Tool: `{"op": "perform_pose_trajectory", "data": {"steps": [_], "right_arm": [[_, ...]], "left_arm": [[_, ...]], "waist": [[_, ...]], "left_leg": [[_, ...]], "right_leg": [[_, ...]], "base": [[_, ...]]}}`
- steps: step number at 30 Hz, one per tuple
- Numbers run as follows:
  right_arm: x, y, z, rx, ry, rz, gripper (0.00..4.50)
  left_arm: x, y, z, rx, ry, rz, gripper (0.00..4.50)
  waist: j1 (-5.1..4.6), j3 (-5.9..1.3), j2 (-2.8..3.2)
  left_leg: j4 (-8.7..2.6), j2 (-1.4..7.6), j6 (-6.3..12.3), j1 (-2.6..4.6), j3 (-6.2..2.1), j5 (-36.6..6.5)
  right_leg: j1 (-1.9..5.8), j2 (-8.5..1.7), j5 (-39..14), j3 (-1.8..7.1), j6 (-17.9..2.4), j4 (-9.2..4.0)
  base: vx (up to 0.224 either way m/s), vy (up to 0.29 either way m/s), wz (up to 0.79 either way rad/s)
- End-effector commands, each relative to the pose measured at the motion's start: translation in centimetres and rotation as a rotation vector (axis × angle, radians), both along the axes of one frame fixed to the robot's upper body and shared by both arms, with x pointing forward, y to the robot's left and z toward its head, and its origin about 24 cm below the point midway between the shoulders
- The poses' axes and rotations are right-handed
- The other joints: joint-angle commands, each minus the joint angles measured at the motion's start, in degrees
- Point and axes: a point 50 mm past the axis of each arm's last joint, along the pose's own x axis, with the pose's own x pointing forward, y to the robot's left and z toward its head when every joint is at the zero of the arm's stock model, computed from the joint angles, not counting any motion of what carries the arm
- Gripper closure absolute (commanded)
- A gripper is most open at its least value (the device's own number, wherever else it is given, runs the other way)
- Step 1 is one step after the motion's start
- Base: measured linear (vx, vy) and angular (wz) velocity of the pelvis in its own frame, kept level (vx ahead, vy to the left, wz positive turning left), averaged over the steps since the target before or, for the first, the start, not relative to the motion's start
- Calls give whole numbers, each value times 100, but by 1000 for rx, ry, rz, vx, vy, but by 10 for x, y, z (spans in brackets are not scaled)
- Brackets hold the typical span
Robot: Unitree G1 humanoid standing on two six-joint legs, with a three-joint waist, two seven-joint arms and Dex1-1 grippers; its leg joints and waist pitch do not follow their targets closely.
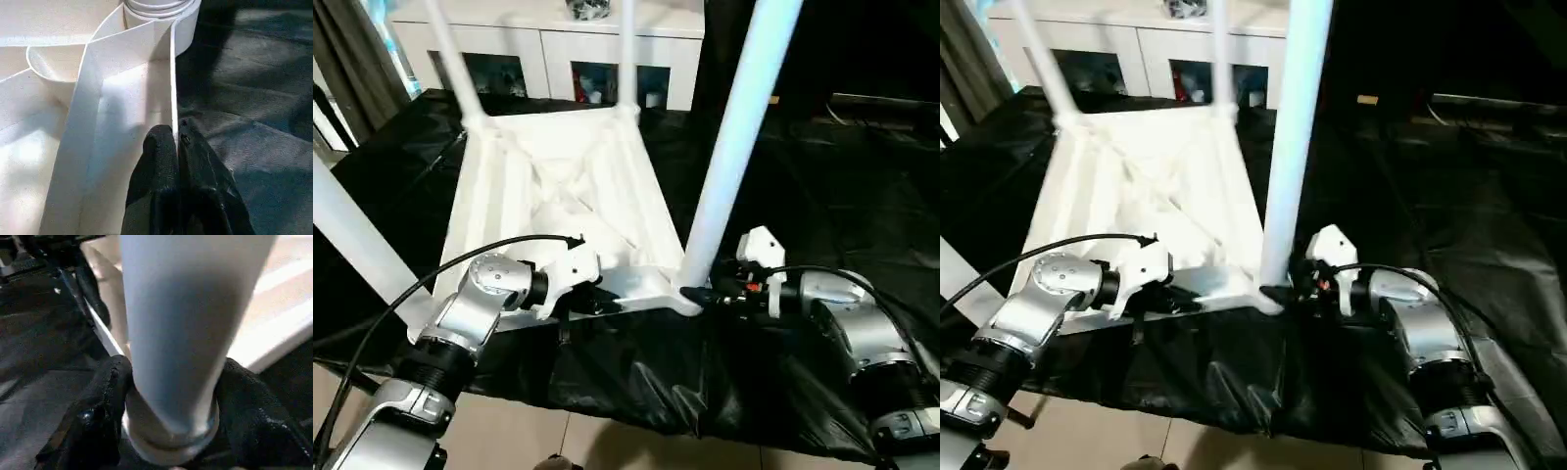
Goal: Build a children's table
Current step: Rotate leg to tighten
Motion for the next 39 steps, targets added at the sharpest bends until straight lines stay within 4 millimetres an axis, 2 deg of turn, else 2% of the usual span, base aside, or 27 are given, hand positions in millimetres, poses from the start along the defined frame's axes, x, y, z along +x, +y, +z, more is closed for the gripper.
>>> {"op": "perform_pose_trajectory", "data": {"steps": [1,7,14,17,18,19,21,23,24,25,26,27,29,30,31,32,33,34,35,37,39], "right_arm": [[-5,14,-6,3,39,90,208],[-8,16,-7,20,63,111,246],[-14,16,-11,35,82,113,252],[-15,18,-13,47,82,78,252],[-11,21,-20,48,90,-47,252],[-11,21,-20,48,90,-47,252],[-8,26,-27,48,92,-166,252],[-6,33,-33,48,87,-256,252],[-5,37,-37,47,84,-315,252],[-3,45,-42,48,87,-394,252],[0,55,-45,49,90,-470,253],[2,62,-47,51,96,-521,253],[4,70,-47,51,102,-558,253],[5,75,-47,50,106,-576,253],[5,75,-47,50,106,-576,253],[7,81,-45,57,96,-582,253],[10,93,-39,73,67,-578,253],[12,97,-37,80,53,-575,253],[13,98,-33,105,41,-567,198],[14,93,-30,146,51,-569,198],[14,82,-29,173,64,-561,175]], "left_arm": [[-1,-11,1,-12,-12,-50,450],[-3,-11,0,-13,-6,-50,450],[-1,-8,-4,-9,-6,6,450],[3,-10,-5,-16,-16,50,450],[8,-14,-4,-29,-42,124,450],[8,-14,-4,-29,-42,124,450],[13,-22,-4,-45,-64,192,450],[14,-33,-4,-60,-71,228,450],[15,-40,-5,-70,-75,250,450],[15,-52,-6,-82,-78,272,450],[14,-64,-7,-93,-77,285,450],[13,-74,-8,-101,-77,294,450],[12,-83,-8,-107,-82,304,450],[12,-88,-8,-110,-86,310,450],[12,-88,-8,-110,-86,310,450],[11,-94,-9,-110,-92,305,450],[8,-104,-9,-109,-100,284,450],[7,-107,-9,-108,-101,273,450],[6,-108,-9,-107,-102,264,450],[6,-103,-9,-102,-105,254,450],[6,-94,-9,-93,-105,249,450]], "waist": [[5,-335,-64],[65,-353,-75],[86,-353,-72],[95,-349,-70],[91,-336,-76],[85,-321,-72],[52,-306,-99],[17,-259,-85],[10,-245,-86],[-25,-200,-85],[-46,-179,-72],[-109,-162,-99],[-131,-168,-78],[-139,-184,-61],[-146,-206,-79],[-135,-223,-73],[-145,-235,-80],[-140,-255,-87],[-138,-256,-85],[-120,-256,-70],[-107,-283,-74]], "left_leg": [[-348,275,649,111,-33,-537],[-325,267,679,104,-25,-358],[-328,270,654,113,-24,-388],[-335,270,614,119,-23,-442],[-349,276,558,130,-23,-517],[-366,278,522,131,-25,-589],[-404,268,370,125,-38,-839],[-464,284,109,157,-35,-1270],[-482,282,32,168,-44,-1390],[-521,266,-116,175,-57,-1730],[-540,263,-184,197,-62,-1940],[-540,242,-321,264,-97,-2357],[-543,229,-327,295,-118,-2489],[-561,223,-305,289,-134,-2454],[-576,227,-250,271,-127,-2324],[-581,232,-217,266,-124,-2215],[-588,233,-159,242,-100,-1977],[-584,220,-88,209,-100,-1734],[-569,223,11,202,-87,-1593],[-549,212,108,203,-67,-1533],[-531,212,224,174,-61,-1341]], "right_leg": [[251,-313,503,237,-1688,-344],[258,-309,768,236,-1663,-311],[254,-304,721,234,-1647,-318],[250,-303,633,234,-1634,-328],[239,-308,522,246,-1612,-342],[232,-315,408,248,-1599,-361],[250,-322,-75,241,-1501,-411],[200,-331,-860,267,-1334,-496],[188,-333,-1066,268,-1283,-514],[178,-334,-1639,268,-1132,-566],[158,-339,-1944,272,-1049,-602],[115,-361,-2617,285,-829,-688],[103,-371,-2885,286,-695,-737],[116,-369,-2859,292,-632,-746],[136,-352,-2607,298,-617,-743],[149,-348,-2389,302,-639,-732],[146,-324,-1901,322,-730,-700],[186,-310,-1519,329,-809,-650],[183,-300,-1252,341,-901,-632],[186,-312,-1161,355,-990,-635],[220,-314,-912,354,-1026,-609]], "base": [[0,0,0],[0,0,0],[0,0,0],[0,0,0],[0,0,0],[0,0,0],[0,0,0],[0,0,0],[0,0,0],[0,0,0],[0,0,0],[0,0,0],[0,0,0],[0,0,0],[0,0,0],[0,0,0],[0,0,0],[0,0,0],[0,0,0],[0,0,0],[0,0,0]]}}
